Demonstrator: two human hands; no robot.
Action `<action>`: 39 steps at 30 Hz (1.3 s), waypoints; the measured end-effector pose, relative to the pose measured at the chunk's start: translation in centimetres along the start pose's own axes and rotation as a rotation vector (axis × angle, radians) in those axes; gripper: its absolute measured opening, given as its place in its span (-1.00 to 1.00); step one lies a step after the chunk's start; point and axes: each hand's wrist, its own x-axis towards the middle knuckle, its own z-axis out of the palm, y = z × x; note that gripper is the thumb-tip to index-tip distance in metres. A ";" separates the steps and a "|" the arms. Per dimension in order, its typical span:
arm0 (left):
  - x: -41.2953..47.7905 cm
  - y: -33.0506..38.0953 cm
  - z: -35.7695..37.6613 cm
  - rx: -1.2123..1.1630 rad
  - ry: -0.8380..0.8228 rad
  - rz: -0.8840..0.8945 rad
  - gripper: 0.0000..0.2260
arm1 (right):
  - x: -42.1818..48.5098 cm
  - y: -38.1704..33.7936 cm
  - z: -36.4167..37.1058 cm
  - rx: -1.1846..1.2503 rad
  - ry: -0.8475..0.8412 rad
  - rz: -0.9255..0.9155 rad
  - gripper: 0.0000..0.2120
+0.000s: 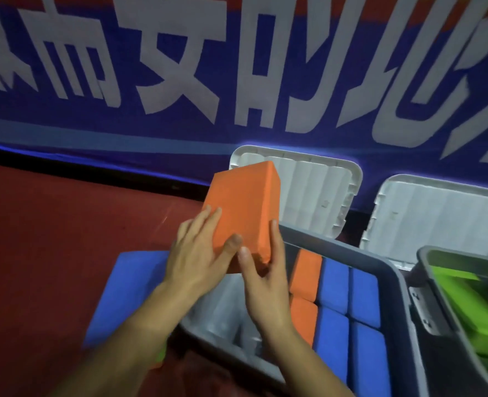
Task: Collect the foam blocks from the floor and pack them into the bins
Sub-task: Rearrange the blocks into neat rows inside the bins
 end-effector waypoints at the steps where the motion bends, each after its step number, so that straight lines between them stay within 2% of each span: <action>1: 0.4 1.3 0.4 -0.044 -0.008 0.038 0.11 | 0.6 -1.0 -1.4 -0.013 0.040 -0.028 -0.25; 3: 1.4 3.3 0.8 -0.159 -0.052 0.056 0.15 | 1.8 -2.3 -3.7 -0.029 0.117 -0.049 -0.35; 4: 1.5 4.4 -0.1 -0.192 -0.078 0.054 0.14 | 2.4 -2.7 -4.5 -0.034 0.141 -0.040 -0.37; 5: 2.3 3.6 2.1 -0.228 -0.101 0.055 0.07 | 2.9 -2.8 -5.1 -0.041 0.156 -0.014 -0.38; 8: 3.6 2.2 6.7 -0.180 -0.236 -0.025 -0.38 | 4.3 -2.2 -6.3 -0.147 0.179 0.078 -0.50; 9: 3.9 2.2 7.7 -0.203 -0.228 -0.080 -0.46 | 4.9 -1.6 -6.6 -0.223 0.171 0.091 -0.59; 10: 3.9 2.9 7.6 -0.219 -0.257 -0.156 -0.46 | 5.3 -0.8 -6.8 -0.289 0.154 0.103 -0.67; 12: 3.8 3.8 8.0 -0.217 -0.334 -0.147 -0.25 | 6.0 1.1 -6.9 -0.354 0.136 0.144 -0.77; 14: 4.0 4.6 7.8 -0.195 -0.421 -0.107 -0.16 | 6.7 3.4 -6.9 -0.404 0.130 0.179 -0.64; 17: 5.9 3.9 12.0 -0.147 -0.506 -0.112 -0.42 | 8.3 6.8 -7.0 -0.501 0.120 0.305 -0.29; 19: 6.9 3.8 14.0 -0.122 -0.556 -0.094 -0.54 | 9.4 8.3 -7.5 -0.524 0.122 0.398 -0.23; 22: 8.5 3.4 16.3 -0.179 -0.583 -0.129 -0.57 | 10.6 10.5 -8.5 -0.539 0.099 0.451 -0.21; 26: 9.9 2.4 19.5 -0.210 -0.582 -0.203 -0.58 | 11.6 12.6 -9.2 -0.874 0.044 0.521 -0.25; 33: 9.5 0.0 24.1 -0.151 -0.630 -0.240 -0.55 | 12.1 16.2 -9.4 -1.190 -0.103 0.578 -0.26; 39: 9.3 -1.0 25.4 -0.196 -0.631 -0.245 -0.56 | 12.4 17.6 -9.2 -1.358 -0.222 0.516 -0.36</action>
